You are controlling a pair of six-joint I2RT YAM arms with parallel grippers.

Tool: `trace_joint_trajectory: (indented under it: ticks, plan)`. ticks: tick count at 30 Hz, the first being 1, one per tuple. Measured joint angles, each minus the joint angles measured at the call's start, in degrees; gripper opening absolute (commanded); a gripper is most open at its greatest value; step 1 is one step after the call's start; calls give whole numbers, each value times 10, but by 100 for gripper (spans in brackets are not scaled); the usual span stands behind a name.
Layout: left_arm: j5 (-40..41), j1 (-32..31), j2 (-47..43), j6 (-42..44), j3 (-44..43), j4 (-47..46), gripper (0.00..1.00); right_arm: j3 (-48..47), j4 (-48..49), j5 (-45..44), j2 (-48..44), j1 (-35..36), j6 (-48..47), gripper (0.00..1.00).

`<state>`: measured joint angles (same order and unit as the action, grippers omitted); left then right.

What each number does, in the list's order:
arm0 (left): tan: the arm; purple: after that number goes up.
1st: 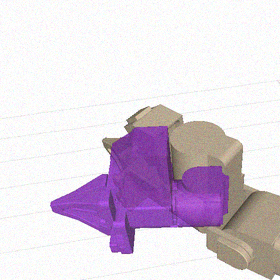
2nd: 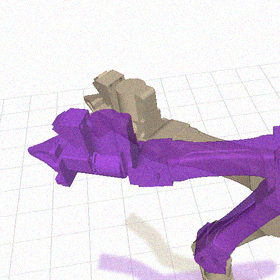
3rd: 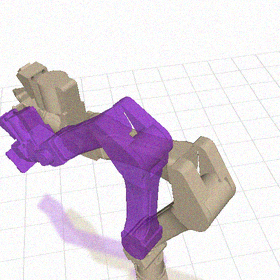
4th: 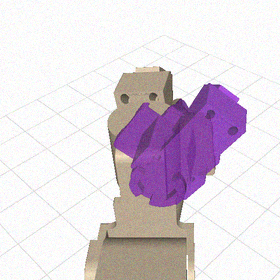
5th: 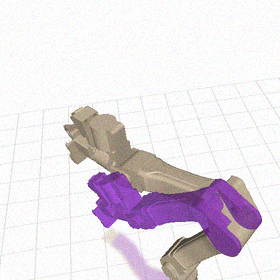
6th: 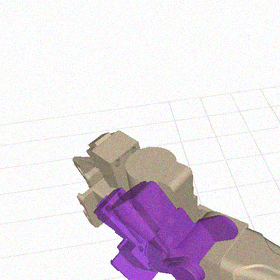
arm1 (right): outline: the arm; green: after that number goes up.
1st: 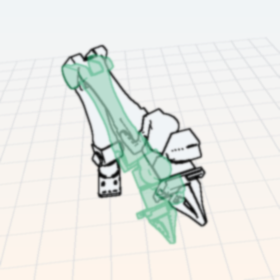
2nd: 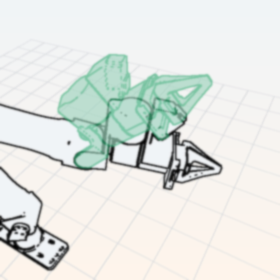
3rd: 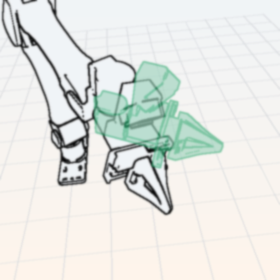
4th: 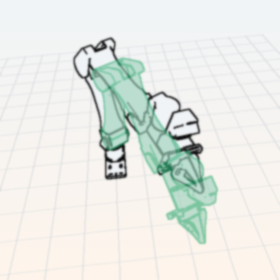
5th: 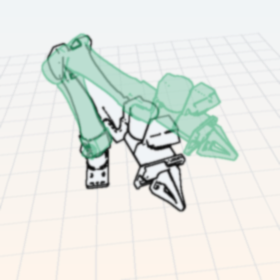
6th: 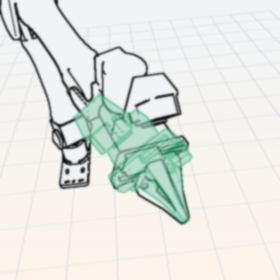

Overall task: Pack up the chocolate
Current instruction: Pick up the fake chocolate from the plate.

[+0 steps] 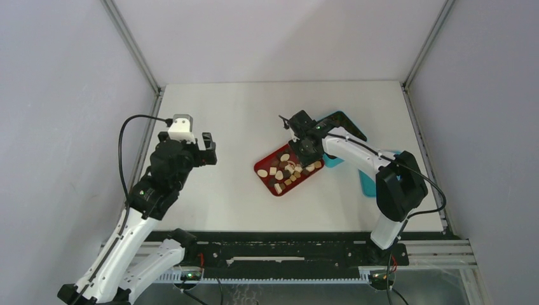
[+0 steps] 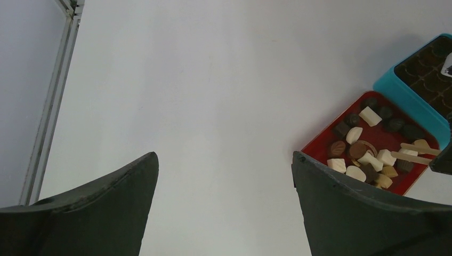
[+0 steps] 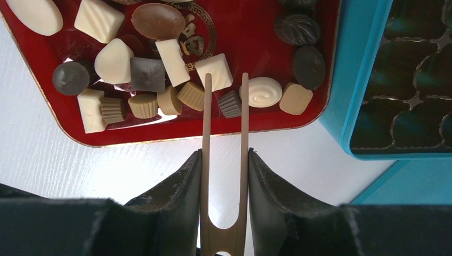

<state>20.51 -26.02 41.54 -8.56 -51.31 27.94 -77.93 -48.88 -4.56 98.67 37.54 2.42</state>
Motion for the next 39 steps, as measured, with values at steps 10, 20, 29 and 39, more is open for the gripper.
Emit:
trace_joint_trajectory:
  ticks: [10,20,29,39]
  plan:
    - [-17,10,-4,0,0,1,99,-17,-14,7,25,1,-7,44]
    - [-29,14,-2,0,0,1,100,-18,-20,21,42,9,-15,45]
    - [-33,15,2,0,0,1,100,-42,-23,13,66,9,-17,43]
    - [-37,18,1,0,0,1,100,-45,-35,9,73,9,-20,30]
